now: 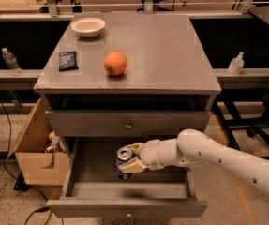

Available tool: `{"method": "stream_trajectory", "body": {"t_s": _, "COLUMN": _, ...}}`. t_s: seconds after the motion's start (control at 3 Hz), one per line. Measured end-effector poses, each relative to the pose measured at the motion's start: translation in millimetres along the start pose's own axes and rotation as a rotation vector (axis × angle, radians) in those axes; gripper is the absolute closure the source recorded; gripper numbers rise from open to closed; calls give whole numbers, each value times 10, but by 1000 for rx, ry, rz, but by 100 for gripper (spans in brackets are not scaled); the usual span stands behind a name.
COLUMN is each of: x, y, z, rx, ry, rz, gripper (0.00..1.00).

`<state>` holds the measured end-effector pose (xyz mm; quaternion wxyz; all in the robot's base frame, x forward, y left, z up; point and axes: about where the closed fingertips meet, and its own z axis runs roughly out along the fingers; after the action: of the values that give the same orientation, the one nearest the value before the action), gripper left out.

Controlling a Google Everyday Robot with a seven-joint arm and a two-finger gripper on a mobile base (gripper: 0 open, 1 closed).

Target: Place pepsi can into middle drawer

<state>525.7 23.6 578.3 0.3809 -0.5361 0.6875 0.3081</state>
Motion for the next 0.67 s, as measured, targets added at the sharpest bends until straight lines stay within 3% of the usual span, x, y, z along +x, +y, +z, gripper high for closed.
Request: {"method": "stream_trajectory", "body": {"t_s": 0.67, "x": 354, "y": 40, "z": 476, "rx": 11, "ry": 2, "rz": -45, "gripper": 100}}
